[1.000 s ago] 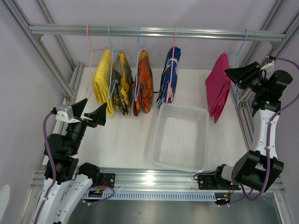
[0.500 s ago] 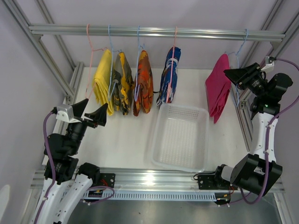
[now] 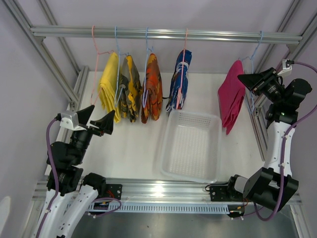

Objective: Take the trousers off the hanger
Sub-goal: Pick up the hanger from the clothesline.

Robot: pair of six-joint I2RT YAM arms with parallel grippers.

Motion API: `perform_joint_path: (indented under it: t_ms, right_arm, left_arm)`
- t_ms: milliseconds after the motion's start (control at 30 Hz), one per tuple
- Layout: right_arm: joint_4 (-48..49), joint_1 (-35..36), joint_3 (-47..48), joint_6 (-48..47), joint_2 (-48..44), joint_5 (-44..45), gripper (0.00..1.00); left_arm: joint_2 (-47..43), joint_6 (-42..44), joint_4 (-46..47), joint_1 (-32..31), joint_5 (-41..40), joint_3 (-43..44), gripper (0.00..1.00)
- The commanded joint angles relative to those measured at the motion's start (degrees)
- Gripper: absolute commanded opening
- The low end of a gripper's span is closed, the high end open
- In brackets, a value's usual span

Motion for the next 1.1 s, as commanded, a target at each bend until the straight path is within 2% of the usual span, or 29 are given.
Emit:
perform_joint_path:
  t_ms: [0,33,133,167,267,567,800,1067]
  right_arm:
    - [2.2,-0.1,2.2,0.3,-3.5,-1.9,0.32]
    - [1.9,0.0,2.8,0.3,-3.9,-2.0,0.31]
    - [1.4,0.6,3.8,0.4,-4.3,-1.9,0.18]
    - [1.3,0.7,4.4,0.6,-4.3,-2.0,0.09]
    - [1.1,1.4,5.6,0.6,-4.3,-2.0,0.0]
    - [2.8,2.0,7.6,0.9,-4.2,-0.2,0.0]
    - [2.0,1.9,9.2,-0.6,-6.3,6.1,0.0]
    - [-6.9,2.1,12.4,-10.9,-9.6,15.6,0.0]
  left_arm:
    - [0.8,-1.1,0.0,-0.3,1.5,2.4,0.99]
    - [0.8,-1.1,0.0,-0.3,1.6,2.4,0.99]
    - [0.7,-1.2,0.0,-0.3,1.6,2.4,0.99]
    - [0.7,-1.2,0.0,-0.3,1.7,2.6,0.99]
    - [0.7,-1.3,-0.1,-0.3,1.8,2.6,0.99]
    - [0.9,-1.5,-0.1,-0.4,2.4,2.8,0.99]
    - [1.3,-1.5,-0.3,-0.5,2.6,2.8,0.99]
    - [2.3,-1.8,-0.6,-0.5,3.9,3.1,0.99]
